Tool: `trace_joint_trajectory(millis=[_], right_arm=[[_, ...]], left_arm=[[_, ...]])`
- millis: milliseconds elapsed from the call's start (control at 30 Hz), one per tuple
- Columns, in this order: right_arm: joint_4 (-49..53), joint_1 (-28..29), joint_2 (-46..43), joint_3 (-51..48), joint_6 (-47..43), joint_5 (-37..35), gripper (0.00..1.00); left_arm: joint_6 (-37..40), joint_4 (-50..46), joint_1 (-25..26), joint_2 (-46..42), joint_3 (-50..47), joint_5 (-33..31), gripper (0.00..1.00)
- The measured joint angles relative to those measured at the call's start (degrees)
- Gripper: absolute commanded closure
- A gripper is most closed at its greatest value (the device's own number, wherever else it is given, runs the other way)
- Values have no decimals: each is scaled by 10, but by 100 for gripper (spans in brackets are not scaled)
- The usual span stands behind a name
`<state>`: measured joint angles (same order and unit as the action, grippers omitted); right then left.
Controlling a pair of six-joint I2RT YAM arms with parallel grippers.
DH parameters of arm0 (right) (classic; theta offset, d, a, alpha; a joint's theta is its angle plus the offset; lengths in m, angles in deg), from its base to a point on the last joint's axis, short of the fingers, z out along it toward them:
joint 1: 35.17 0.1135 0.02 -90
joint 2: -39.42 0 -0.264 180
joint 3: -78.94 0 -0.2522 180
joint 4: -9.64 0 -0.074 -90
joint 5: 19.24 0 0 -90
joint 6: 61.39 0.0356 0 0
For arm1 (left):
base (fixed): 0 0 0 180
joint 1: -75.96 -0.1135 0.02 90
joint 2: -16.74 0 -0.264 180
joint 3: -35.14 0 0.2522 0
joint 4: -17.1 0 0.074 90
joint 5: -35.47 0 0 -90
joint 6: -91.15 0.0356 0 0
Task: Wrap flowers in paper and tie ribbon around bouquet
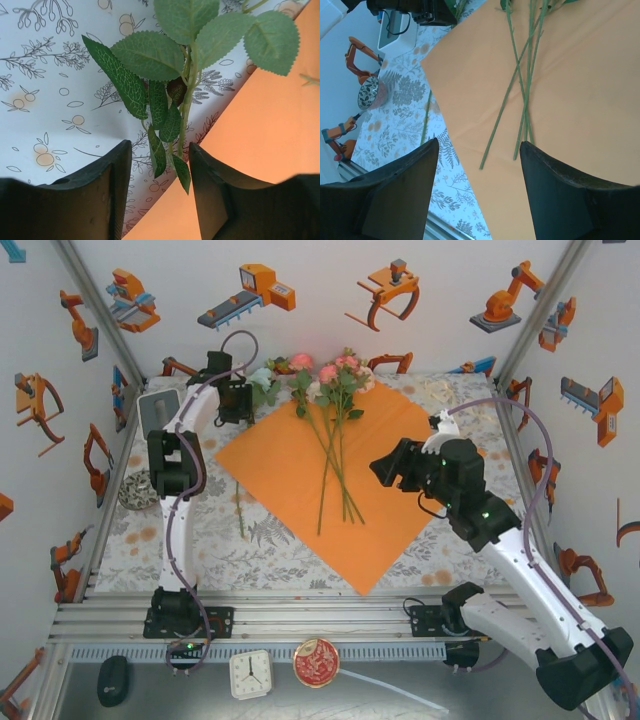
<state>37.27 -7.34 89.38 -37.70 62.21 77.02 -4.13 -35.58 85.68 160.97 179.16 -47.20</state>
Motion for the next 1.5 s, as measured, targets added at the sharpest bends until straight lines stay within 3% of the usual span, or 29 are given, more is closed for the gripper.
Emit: trace_joint_trajectory(millis=[300,567,700,833,1000,1133,1233,1333,1433,1500], right_arm=[[9,0,-38,0,-2,-13,40],[21,0,-53,0,-2,-19,39],[22,0,-55,0,-4,-18,40],[5,0,-47,-3,-5,19,39],[-33,0,-11,-4,-4,105,39],[-48,0,-4,-8,-4,134,39],[-60,0,-5,-12,-4,136,39],[-65,0,-6,-19,-4,135,39],[-65,0,-7,-20,-4,134,39],[-64,0,-12,-20,-4,133,39]], left_arm=[[-23,-85,0,75,134,-34,70],[-41,-111,-1,76,140,-72,91],[-34,-120,-1,67,138,-91,97],[-25,-123,-4,15,97,-104,99],[-16,-113,-4,-116,27,-136,99],[-15,-89,4,-226,-8,-163,99],[-35,-45,27,-311,-59,-157,100],[-76,36,75,-370,-120,-110,100],[-108,117,146,-349,-116,-65,100],[-111,130,193,-276,-34,-47,100]])
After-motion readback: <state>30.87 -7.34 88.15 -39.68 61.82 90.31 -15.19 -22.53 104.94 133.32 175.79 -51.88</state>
